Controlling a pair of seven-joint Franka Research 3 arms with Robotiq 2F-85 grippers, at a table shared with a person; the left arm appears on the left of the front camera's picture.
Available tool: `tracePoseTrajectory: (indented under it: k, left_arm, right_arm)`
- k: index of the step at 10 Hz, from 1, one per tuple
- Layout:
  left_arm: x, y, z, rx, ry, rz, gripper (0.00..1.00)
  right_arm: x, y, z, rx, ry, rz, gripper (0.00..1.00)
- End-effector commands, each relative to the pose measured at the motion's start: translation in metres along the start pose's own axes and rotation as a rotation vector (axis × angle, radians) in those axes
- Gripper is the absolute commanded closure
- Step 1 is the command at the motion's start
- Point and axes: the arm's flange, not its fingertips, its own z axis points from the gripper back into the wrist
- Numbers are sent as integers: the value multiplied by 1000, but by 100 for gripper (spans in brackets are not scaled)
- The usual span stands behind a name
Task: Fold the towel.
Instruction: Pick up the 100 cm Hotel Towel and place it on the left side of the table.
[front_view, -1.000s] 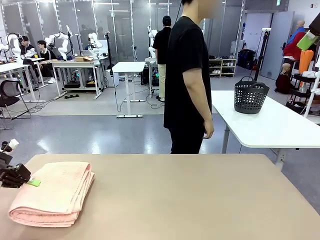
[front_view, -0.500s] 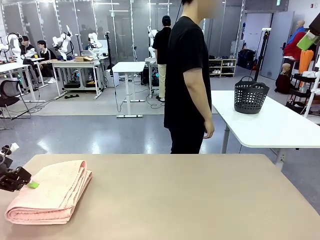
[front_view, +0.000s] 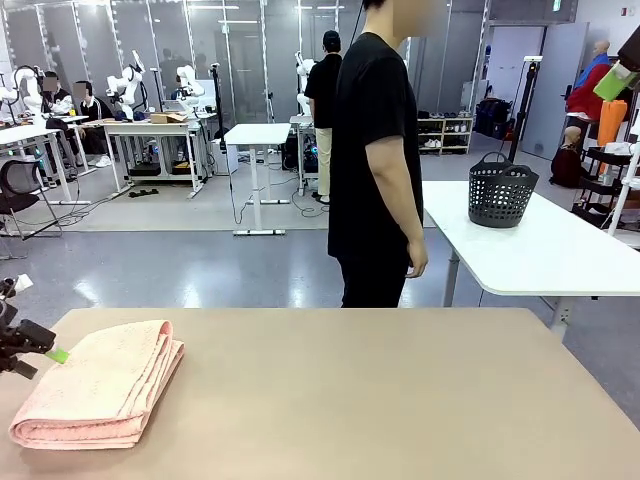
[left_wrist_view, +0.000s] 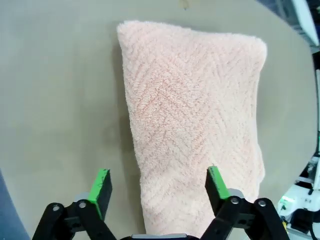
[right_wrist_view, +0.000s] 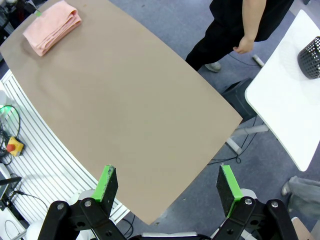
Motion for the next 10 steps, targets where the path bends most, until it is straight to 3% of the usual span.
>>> tracePoseTrajectory:
  k: [1,10]
  left_arm:
    - [-6,-20,13,34,-2,-7,0]
    - [-2,-14,14,13,-8,-15,0]
  right_arm:
    - [1,1,0,2,-5,-14,0]
    - [1,1,0,2,-5,-14,0]
